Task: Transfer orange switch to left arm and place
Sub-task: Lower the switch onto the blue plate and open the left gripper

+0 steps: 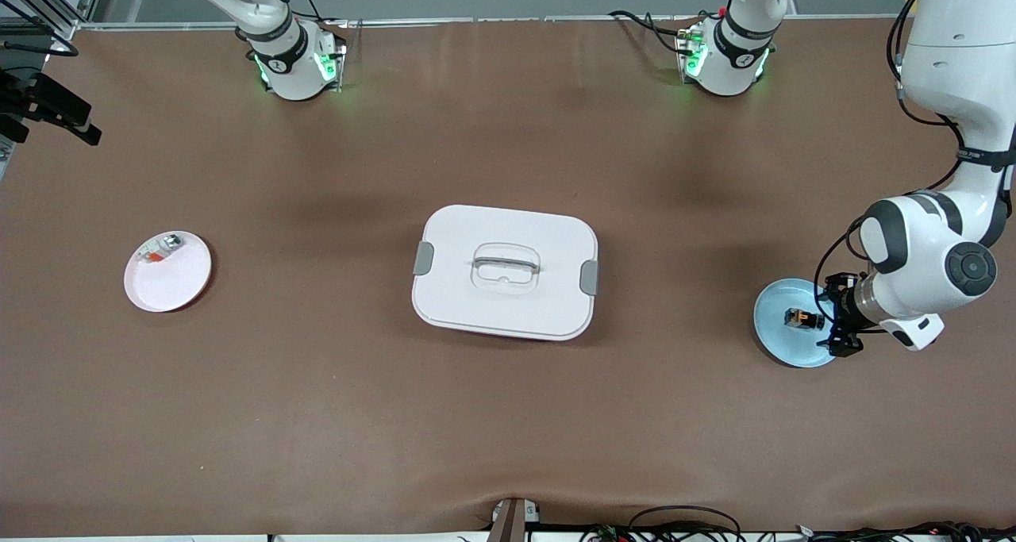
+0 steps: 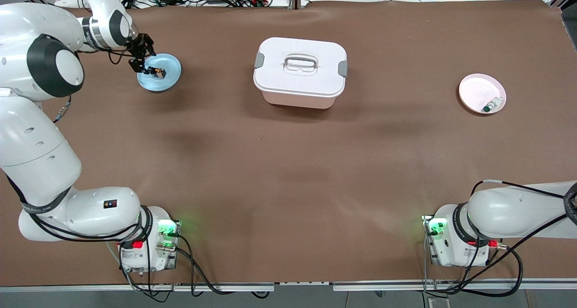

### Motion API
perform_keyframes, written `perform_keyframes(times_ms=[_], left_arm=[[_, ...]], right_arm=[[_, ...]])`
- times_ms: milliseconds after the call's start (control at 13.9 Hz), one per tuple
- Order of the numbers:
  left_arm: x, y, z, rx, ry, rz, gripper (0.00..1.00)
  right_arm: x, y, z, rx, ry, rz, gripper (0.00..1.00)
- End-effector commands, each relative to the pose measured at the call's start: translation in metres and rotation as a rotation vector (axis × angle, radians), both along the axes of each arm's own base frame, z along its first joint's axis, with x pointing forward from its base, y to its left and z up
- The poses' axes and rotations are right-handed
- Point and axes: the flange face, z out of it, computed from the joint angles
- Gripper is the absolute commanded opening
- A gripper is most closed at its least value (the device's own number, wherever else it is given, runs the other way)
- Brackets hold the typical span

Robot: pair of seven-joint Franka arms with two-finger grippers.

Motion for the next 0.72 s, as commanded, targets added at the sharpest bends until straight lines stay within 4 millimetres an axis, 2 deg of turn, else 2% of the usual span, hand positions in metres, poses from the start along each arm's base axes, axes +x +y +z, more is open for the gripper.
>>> perform_keyframes(times_ms=[0, 144, 288, 647], left_arm=[[-0.003, -0.019, 0.029, 0.023, -0.014, -0.214, 1.00], [-0.008, -0.032, 0.036, 0.028, -0.016, -0.461, 1.00], [-0.014, -0.037, 0.045, 0.035, -0.023, -0.718, 1.00], [-0.014, -0.040, 0.080, 0.068, -0.064, -1.111, 1.00]], right_arm=[[-0.006, 0.001, 0.002, 0.006, -0.017, -0.003, 1.00], [-0.006, 0.002, 0.002, 0.007, -0.020, 0.000, 1.00], [-0.007, 0.002, 0.003, 0.005, -0.022, 0.000, 1.00], [-0.006, 0.003, 0.003, 0.007, -0.025, 0.000, 1.00]])
